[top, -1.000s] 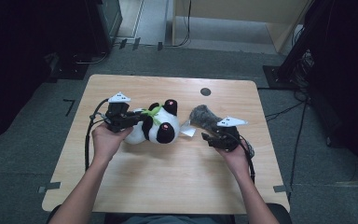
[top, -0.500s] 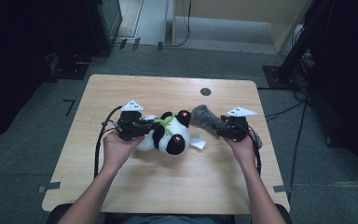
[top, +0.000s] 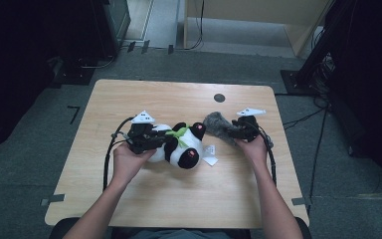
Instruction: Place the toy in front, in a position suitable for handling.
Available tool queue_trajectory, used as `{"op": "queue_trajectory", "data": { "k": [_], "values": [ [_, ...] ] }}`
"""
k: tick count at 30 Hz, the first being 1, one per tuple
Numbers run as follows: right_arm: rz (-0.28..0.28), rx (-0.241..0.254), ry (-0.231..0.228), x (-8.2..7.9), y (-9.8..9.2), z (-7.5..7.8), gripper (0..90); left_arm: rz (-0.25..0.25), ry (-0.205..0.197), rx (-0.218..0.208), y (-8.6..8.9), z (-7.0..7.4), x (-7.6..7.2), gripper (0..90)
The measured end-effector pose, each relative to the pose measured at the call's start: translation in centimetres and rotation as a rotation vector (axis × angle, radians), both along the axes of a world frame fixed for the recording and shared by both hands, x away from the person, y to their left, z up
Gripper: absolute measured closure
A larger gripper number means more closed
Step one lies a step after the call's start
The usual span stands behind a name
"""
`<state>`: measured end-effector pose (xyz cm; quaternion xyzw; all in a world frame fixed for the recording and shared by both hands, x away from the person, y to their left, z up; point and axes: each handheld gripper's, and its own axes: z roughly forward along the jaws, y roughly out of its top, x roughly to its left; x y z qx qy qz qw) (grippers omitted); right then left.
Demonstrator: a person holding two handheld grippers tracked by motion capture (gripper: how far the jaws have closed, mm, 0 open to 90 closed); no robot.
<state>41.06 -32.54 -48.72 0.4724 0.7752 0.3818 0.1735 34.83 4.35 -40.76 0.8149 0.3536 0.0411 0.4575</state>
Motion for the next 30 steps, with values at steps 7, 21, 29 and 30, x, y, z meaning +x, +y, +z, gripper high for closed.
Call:
{"op": "queue_trajectory", "data": {
  "k": [7, 21, 29, 30],
  "values": [
    [0.011, -0.004, 0.031, 0.2, -0.1, -0.7, 51.8, -0.040, -0.030, -0.026, 0.0, -0.3, -0.3, 42.3],
    [0.032, -0.036, 0.049, 0.0, 0.2, -0.8, 68.8, -0.087, -0.053, -0.077, 1.5, 0.2, -0.3, 29.6],
    [0.024, -0.021, 0.096, 0.2, 0.2, 0.1, 74.1, -0.066, -0.065, -0.068, 3.5, -0.2, -0.6, 28.1],
    [0.021, -0.008, 0.095, 0.0, 0.1, 0.4, 74.4, -0.060, -0.071, -0.072, 4.0, -0.3, -0.6, 28.1]
  ]
}}
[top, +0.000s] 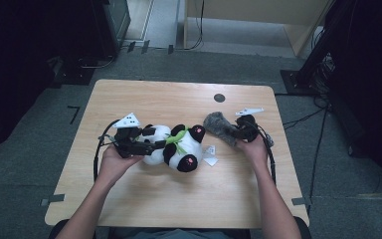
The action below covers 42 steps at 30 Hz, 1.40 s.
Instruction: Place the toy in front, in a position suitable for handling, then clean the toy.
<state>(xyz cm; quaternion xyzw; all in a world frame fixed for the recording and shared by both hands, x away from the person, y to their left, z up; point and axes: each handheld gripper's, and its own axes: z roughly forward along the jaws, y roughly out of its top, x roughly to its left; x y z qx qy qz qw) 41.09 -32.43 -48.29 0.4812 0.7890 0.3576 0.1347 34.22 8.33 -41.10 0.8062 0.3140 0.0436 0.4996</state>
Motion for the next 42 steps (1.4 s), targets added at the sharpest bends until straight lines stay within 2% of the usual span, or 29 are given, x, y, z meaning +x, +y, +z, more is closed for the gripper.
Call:
{"op": "queue_trajectory", "data": {
  "k": [6, 9, 12, 18, 21, 24, 26, 29, 31, 36, 38, 40, 42],
  "values": [
    [-0.006, 0.040, -0.020, -0.6, -0.4, 1.1, 74.4, 0.023, -0.018, 0.004, 1.3, -0.3, 0.1, 28.0],
    [-0.001, 0.062, -0.024, -1.0, -0.4, 1.9, 74.7, 0.033, -0.029, 0.020, 1.8, -0.6, 0.2, 28.0],
    [0.007, 0.060, -0.034, -1.3, -0.3, 2.4, 75.1, 0.037, -0.041, 0.036, 2.2, -0.9, 0.2, 28.0],
    [0.011, 0.072, -0.028, -1.9, -0.1, 3.1, 75.1, 0.042, -0.036, 0.063, 3.1, -1.8, 0.0, 27.7],
    [0.030, 0.067, -0.050, -2.5, 0.0, 3.6, 74.2, 0.036, -0.043, 0.058, 3.7, -2.4, 0.0, 27.8],
    [0.031, 0.063, -0.049, -2.7, 0.1, 3.8, 74.6, 0.035, -0.051, 0.049, 4.0, -2.7, 0.0, 27.8],
    [0.037, 0.079, -0.049, -2.9, 0.1, 4.1, 74.7, 0.027, -0.035, 0.047, 4.4, -3.0, 0.0, 28.0],
    [0.045, 0.085, -0.057, -3.3, 0.4, 4.7, 74.8, 0.017, -0.027, 0.073, 4.9, -3.6, -0.1, 28.0],
    [0.053, 0.096, -0.064, -3.6, 0.7, 5.1, 74.7, 0.019, -0.031, 0.105, 5.3, -4.2, -0.1, 27.7],
    [0.064, 0.107, -0.062, -3.7, 1.1, 5.5, 75.4, 0.008, -0.012, 0.073, 5.4, -4.9, 0.4, 26.0],
    [0.063, 0.105, -0.061, -3.8, 1.1, 5.8, 75.6, -0.010, -0.025, 0.099, 4.7, -5.4, 0.3, 24.6],
    [0.065, 0.106, -0.063, -3.9, 1.1, 6.0, 75.5, -0.011, -0.027, 0.104, 4.6, -5.5, 0.3, 23.7],
    [0.065, 0.108, -0.072, -4.1, 1.2, 6.5, 75.4, -0.006, -0.017, 0.087, 4.5, -5.9, 0.4, 22.8]
  ]
}}
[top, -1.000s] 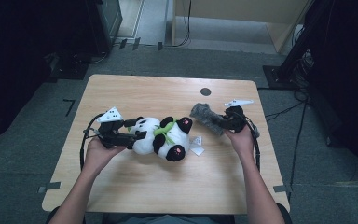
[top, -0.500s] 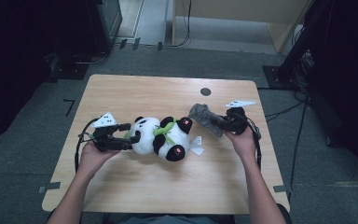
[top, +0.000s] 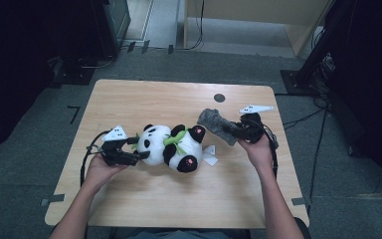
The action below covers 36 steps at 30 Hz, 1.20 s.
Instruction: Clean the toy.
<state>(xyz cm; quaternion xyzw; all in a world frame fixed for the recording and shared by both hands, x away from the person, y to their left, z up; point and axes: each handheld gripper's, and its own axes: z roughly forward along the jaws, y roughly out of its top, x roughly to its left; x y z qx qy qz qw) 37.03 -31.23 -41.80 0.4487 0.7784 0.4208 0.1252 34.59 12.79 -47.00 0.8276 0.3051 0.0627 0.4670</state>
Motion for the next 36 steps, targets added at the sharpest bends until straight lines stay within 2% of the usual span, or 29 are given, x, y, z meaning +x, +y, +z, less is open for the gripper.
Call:
{"op": "queue_trajectory", "data": {
  "k": [2, 3, 7, 12, 16, 19, 23, 27, 31, 33, 36],
  "values": [
    [0.007, 0.008, -0.016, -0.2, 0.1, 0.8, 75.2, 0.011, 0.013, -0.027, 0.0, -0.3, 0.1, 22.8],
    [0.008, 0.010, -0.022, -0.2, 0.1, 1.0, 75.2, 0.029, 0.040, -0.035, 0.0, -0.4, 0.2, 22.8],
    [0.015, 0.019, -0.030, -0.3, 0.3, 1.7, 74.7, 0.059, 0.071, -0.062, -0.1, -0.6, 0.2, 23.8],
    [0.027, 0.021, -0.043, -0.4, 0.7, 2.3, 74.5, 0.072, 0.067, -0.044, -0.7, -0.5, -0.7, 24.2],
    [0.041, 0.024, -0.048, -0.5, 1.1, 2.9, 74.7, 0.089, 0.087, -0.045, -1.3, -0.4, -1.3, 24.3],
    [0.061, 0.024, -0.052, -0.5, 1.7, 3.6, 74.7, 0.109, 0.083, -0.042, -1.9, -0.5, -2.3, 24.2],
    [0.079, 0.025, -0.055, -0.5, 2.3, 4.1, 74.7, 0.112, 0.080, -0.042, -2.3, -0.5, -2.7, 24.0],
    [0.112, 0.024, -0.062, -0.3, 3.4, 4.5, 74.6, 0.106, 0.081, -0.055, -2.4, -0.8, -2.7, 18.3],
    [0.162, 0.021, -0.066, -0.1, 5.4, 5.1, 74.4, 0.109, 0.075, -0.062, -2.7, -0.8, -2.7, 13.0],
    [0.172, 0.019, -0.064, 0.0, 5.9, 5.3, 74.3, 0.111, 0.074, -0.056, -2.8, -0.8, -2.7, 13.1],
    [0.217, 0.023, -0.047, 0.1, 7.7, 5.7, 74.9, 0.115, 0.071, -0.051, -2.8, -0.8, -2.6, 13.2]
  ]
}}
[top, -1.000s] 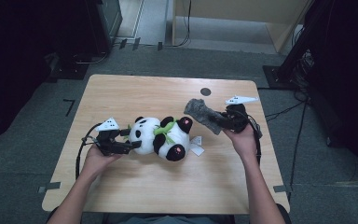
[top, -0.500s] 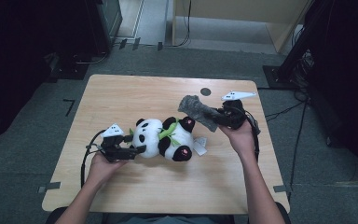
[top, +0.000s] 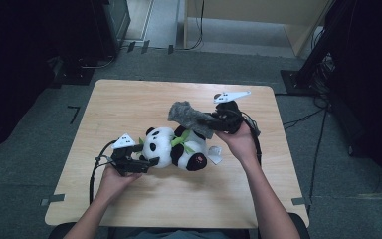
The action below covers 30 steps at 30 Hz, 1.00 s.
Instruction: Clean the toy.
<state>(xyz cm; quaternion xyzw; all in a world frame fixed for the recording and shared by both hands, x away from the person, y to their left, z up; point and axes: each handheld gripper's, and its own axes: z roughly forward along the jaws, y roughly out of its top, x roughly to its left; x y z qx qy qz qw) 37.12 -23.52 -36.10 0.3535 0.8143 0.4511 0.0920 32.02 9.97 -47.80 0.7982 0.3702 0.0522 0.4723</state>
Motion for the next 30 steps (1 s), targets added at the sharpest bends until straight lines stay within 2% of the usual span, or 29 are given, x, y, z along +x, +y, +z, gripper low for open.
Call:
{"op": "queue_trajectory", "data": {
  "k": [5, 9, 15, 18, 23, 26, 29, 30],
  "values": [
    [0.032, 0.002, 0.022, 0.3, 2.0, 0.0, 75.6, -0.002, -0.032, 0.026, -0.1, -0.1, -0.1, 16.7],
    [0.054, 0.003, 0.024, 0.6, 3.1, -0.3, 75.5, -0.001, -0.032, 0.029, 0.1, -0.1, -0.1, 20.4],
    [0.103, -0.025, 0.041, 1.6, 5.8, -1.7, 74.6, 0.006, -0.036, 0.039, 0.0, -0.1, -0.2, 22.8],
    [0.127, -0.048, 0.031, 1.9, 6.8, -2.0, 74.1, 0.009, -0.038, 0.047, -0.1, -0.1, -0.3, 23.6],
    [0.151, -0.049, 0.049, 2.2, 7.7, -2.6, 73.5, 0.005, -0.040, 0.056, 0.0, -0.1, -0.3, 25.6],
    [0.162, -0.056, 0.045, 2.2, 8.3, -3.1, 70.1, 0.004, -0.043, 0.053, 0.1, -0.2, -0.4, 29.1],
    [0.180, -0.042, 0.057, 2.4, 8.3, -3.4, 66.5, 0.004, -0.046, 0.053, 0.2, -0.2, -0.4, 29.5],
    [0.200, -0.030, 0.068, 2.7, 8.4, -3.8, 60.5, 0.006, -0.050, 0.050, 0.2, -0.3, -0.5, 29.7]
  ]
}}
